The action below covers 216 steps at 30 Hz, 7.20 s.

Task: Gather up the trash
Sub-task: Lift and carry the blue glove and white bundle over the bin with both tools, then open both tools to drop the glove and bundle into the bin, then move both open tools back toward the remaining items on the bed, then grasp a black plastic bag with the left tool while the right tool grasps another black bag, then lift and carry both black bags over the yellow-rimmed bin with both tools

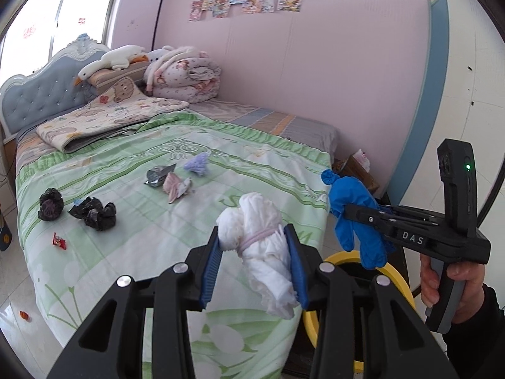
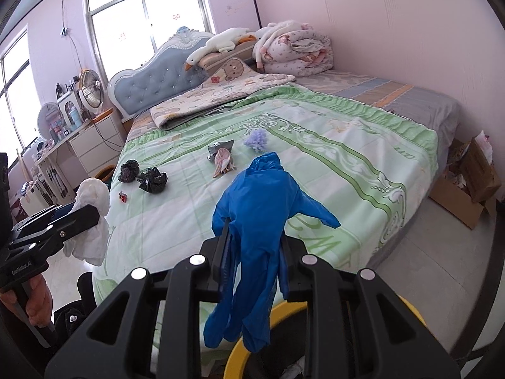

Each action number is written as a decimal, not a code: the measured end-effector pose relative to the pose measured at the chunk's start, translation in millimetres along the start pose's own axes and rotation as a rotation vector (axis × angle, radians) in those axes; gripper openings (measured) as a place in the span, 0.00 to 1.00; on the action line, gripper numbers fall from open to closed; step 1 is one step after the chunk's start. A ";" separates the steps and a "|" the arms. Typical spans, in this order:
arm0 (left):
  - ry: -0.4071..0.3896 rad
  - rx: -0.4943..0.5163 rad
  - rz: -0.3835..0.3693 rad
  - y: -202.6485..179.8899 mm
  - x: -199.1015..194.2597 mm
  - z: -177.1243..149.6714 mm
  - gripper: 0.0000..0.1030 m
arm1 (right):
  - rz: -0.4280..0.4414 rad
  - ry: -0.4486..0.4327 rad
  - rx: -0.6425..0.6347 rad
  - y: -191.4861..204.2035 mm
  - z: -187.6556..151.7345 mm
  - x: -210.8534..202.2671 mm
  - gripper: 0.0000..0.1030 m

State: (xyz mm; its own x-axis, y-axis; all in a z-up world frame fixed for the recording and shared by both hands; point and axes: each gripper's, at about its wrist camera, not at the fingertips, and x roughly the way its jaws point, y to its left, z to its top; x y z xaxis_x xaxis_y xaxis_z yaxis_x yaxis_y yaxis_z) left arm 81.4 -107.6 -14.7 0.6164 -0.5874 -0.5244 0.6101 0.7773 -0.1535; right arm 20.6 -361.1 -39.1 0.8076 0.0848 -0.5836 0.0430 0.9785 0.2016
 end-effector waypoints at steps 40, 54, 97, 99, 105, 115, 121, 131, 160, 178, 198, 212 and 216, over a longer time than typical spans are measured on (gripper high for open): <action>0.225 0.159 -0.121 -107.7 82.0 -56.2 0.37 | -0.121 0.080 0.170 -105.8 -82.8 -40.3 0.23; 0.210 0.137 -0.111 -102.9 78.6 -58.2 0.66 | -0.143 0.064 0.224 -119.8 -83.1 -47.9 0.45; 0.007 -0.178 0.309 145.2 20.8 0.1 0.90 | 0.112 0.020 -0.056 52.9 38.3 84.2 0.66; 0.005 -0.201 0.334 162.2 20.5 1.7 0.90 | 0.131 0.028 -0.070 62.5 41.9 96.5 0.66; 0.003 -0.286 0.399 215.1 17.6 1.9 0.90 | 0.192 0.047 -0.101 90.8 49.4 131.6 0.66; 0.038 -0.373 0.497 291.7 28.5 -5.4 0.90 | 0.251 0.114 -0.175 144.7 55.5 193.3 0.67; 0.059 -0.377 0.557 332.4 37.7 1.7 0.90 | 0.268 0.142 -0.225 176.2 61.7 232.3 0.67; 0.118 -0.378 0.624 387.8 67.0 9.5 0.90 | 0.282 0.185 -0.277 224.9 70.3 303.0 0.67; 0.134 -0.419 0.510 459.7 155.7 23.3 0.84 | 0.230 0.290 -0.399 288.4 72.9 433.4 0.60; 0.090 -0.413 0.412 447.0 152.6 29.3 0.33 | 0.264 0.268 -0.361 285.2 74.9 425.6 0.31; 0.043 -0.405 0.411 388.5 78.3 26.2 0.33 | 0.297 0.210 -0.317 260.9 78.7 320.8 0.31; 0.051 -0.375 0.451 339.5 35.7 7.9 0.33 | 0.287 0.193 -0.289 232.6 60.0 239.4 0.31; 0.049 -0.365 0.465 326.6 25.6 3.7 0.33 | 0.277 0.195 -0.276 221.6 52.5 220.4 0.31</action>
State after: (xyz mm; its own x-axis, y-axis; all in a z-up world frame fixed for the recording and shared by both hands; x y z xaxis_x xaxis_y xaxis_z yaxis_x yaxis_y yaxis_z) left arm 298.2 130.4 -75.2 0.7492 -0.1623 -0.6422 0.0657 0.9829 -0.1719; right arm 239.0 -135.4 -81.7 0.6394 0.3591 -0.6799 -0.3397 0.9252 0.1693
